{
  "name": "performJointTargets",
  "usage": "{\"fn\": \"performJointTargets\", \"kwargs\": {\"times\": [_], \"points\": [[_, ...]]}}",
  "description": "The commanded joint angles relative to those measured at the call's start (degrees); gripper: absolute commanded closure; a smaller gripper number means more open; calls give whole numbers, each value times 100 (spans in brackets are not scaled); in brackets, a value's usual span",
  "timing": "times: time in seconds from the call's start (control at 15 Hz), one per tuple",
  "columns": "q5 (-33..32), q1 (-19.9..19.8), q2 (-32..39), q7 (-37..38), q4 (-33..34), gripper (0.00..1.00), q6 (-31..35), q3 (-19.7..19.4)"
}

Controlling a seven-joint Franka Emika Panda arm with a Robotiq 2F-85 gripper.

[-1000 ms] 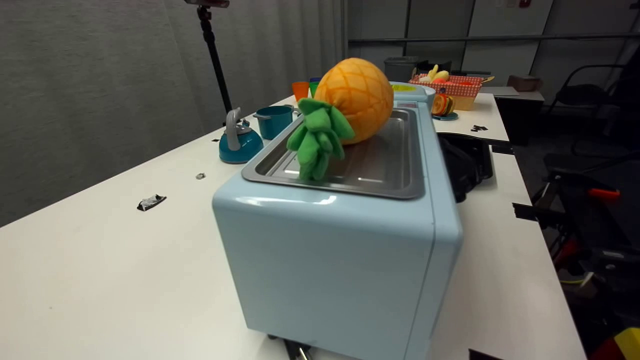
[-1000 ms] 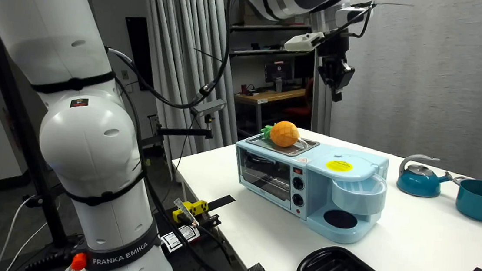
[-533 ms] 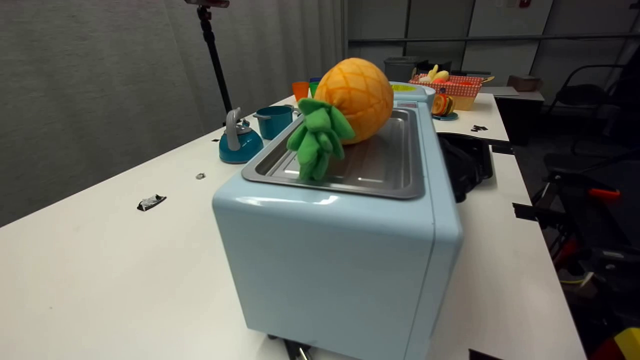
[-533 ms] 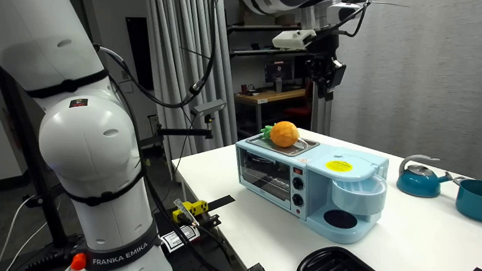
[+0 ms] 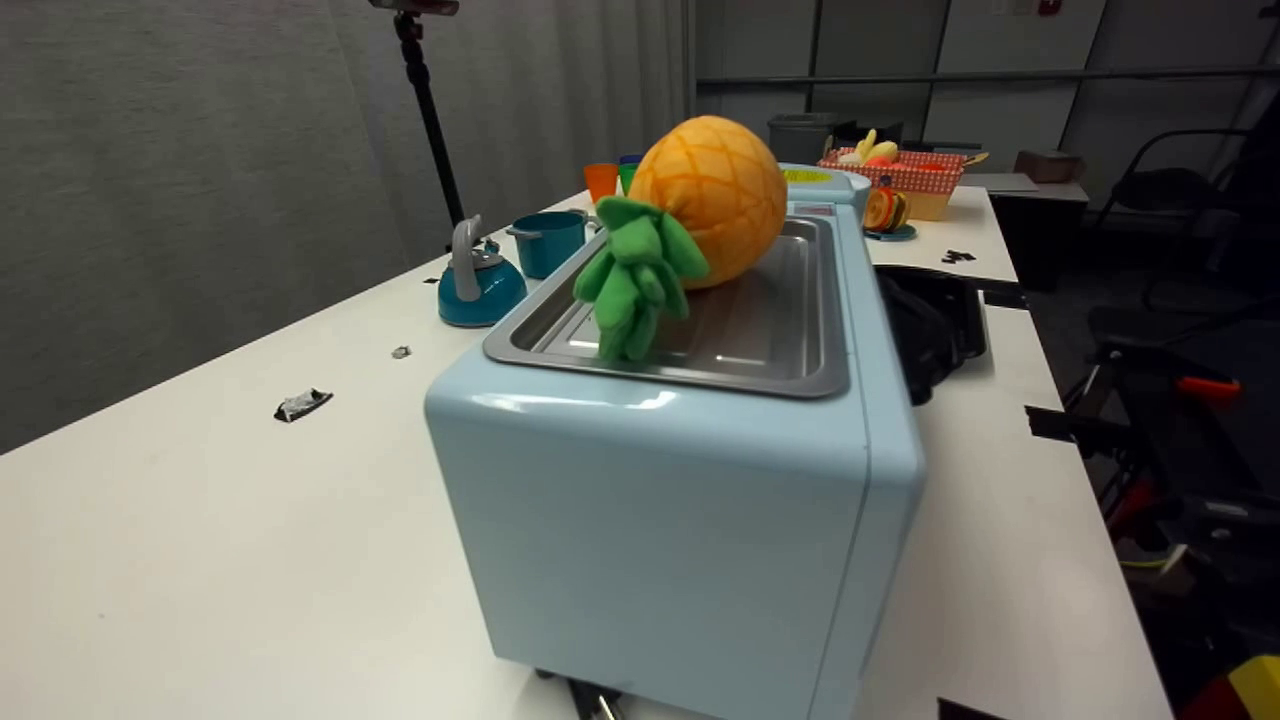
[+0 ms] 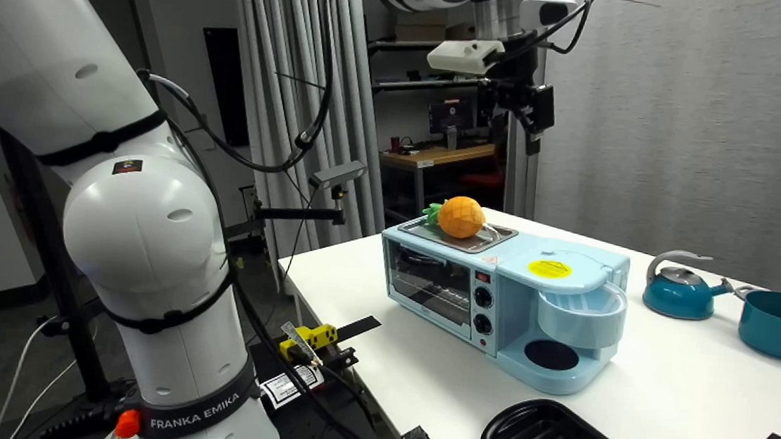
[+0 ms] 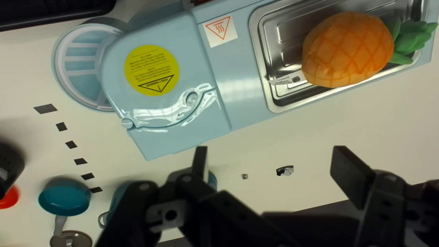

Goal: Press the button on the top right side of the breakfast marker to open the chamber on the right

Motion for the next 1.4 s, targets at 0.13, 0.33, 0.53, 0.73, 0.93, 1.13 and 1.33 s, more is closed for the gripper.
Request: {"fn": "performJointTargets", "kwargs": {"times": [0.13, 0.33, 0.53, 0.73, 0.93, 1.13, 1.33], "points": [[158, -12, -311, -347, -282, 0, 99, -60], [22, -53, -128, -180, -123, 0, -22, 23], [21, -51, -138, -236, -162, 0, -22, 14], [21, -51, -155, -241, -184, 0, -22, 12], [21, -51, -158, -242, -186, 0, -22, 12], [21, -51, -158, -242, -186, 0, -22, 12], [21, -51, -158, -242, -187, 0, -22, 12]]}}
